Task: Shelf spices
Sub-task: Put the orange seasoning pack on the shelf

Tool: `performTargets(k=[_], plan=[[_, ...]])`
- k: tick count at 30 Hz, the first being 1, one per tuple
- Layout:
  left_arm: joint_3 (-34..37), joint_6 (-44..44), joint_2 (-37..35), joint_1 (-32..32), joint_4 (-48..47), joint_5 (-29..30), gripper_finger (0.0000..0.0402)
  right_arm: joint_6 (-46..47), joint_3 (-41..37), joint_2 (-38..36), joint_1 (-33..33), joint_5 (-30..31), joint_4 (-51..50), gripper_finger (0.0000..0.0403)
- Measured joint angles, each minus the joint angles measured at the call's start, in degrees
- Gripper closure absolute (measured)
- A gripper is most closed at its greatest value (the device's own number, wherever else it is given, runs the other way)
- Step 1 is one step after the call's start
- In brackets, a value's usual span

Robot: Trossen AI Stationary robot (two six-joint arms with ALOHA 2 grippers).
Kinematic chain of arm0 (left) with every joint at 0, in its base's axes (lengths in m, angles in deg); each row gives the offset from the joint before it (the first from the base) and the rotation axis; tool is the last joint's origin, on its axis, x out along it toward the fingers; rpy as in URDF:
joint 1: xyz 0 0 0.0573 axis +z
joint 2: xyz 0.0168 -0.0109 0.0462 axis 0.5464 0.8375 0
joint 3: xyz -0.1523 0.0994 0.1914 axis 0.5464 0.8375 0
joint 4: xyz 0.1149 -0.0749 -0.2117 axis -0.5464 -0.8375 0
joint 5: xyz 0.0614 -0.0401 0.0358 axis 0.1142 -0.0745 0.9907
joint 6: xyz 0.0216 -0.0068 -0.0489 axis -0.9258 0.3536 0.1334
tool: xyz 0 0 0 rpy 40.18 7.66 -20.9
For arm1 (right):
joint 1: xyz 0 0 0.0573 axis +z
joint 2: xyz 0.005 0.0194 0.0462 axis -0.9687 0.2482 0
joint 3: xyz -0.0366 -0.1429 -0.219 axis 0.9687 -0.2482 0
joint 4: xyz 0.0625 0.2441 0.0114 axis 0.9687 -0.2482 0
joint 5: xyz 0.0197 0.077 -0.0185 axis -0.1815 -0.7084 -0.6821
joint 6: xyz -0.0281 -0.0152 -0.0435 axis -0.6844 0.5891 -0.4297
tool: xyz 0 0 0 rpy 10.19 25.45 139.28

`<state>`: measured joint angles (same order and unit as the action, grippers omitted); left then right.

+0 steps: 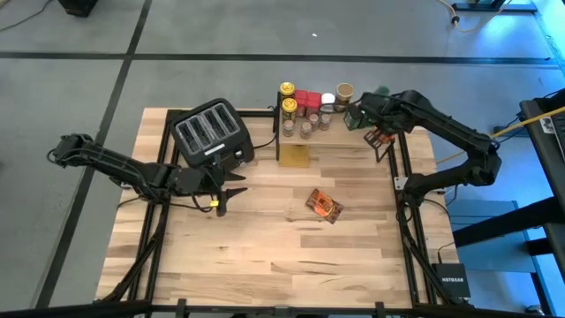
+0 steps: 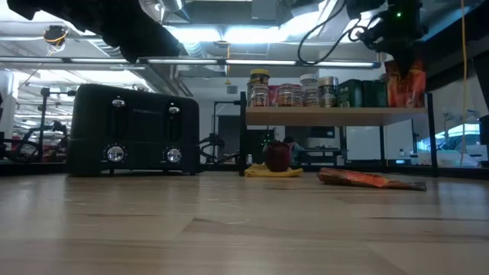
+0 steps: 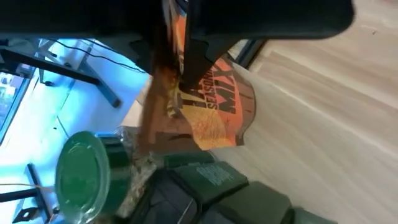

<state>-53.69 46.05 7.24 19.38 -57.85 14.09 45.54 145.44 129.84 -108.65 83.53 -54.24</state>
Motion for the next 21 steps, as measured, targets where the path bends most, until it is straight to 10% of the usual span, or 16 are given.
performTargets(k=[12, 21], plan=[[0.0, 0.0, 0.0, 0.2, 0.3, 0.0, 0.0249, -1.4, 4.5, -0.2, 0.0, -2.7, 0.0, 0.0262], [0.0, -0.4, 0.0, 0.2, 0.3, 0.0, 0.0249, 2.1, 15.1, -0.3, 0.9, -17.2, 0.1, 0.0242]])
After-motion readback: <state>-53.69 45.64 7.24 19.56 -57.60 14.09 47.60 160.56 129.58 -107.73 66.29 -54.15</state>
